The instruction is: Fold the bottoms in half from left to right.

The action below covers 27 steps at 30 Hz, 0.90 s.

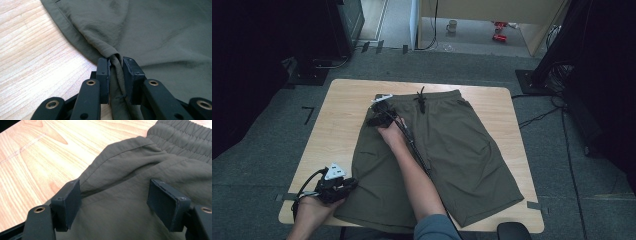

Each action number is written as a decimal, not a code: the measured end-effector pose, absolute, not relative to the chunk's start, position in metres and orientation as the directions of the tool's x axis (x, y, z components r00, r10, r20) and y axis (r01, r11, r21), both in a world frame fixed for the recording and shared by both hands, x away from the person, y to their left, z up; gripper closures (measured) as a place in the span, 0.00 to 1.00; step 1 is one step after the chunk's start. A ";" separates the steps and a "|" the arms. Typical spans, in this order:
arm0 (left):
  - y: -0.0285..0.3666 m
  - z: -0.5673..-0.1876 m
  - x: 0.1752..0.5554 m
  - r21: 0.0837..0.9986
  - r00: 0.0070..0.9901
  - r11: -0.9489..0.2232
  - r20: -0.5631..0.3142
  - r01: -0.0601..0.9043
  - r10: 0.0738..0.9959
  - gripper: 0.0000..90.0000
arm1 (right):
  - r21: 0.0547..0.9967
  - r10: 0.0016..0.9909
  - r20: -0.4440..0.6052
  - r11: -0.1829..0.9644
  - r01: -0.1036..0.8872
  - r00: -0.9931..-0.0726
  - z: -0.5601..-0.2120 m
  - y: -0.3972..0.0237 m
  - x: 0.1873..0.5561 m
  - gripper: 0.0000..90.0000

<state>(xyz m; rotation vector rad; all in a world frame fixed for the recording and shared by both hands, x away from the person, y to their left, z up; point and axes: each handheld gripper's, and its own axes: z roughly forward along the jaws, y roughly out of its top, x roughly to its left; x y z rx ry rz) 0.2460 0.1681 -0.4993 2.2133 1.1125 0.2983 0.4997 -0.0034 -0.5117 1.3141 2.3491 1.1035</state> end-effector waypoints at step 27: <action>0.165 -0.499 0.254 0.624 0.618 -0.438 -0.093 0.647 0.780 0.93 | 0.746 0.808 0.049 0.360 0.560 -0.587 -0.515 -0.004 0.496 0.98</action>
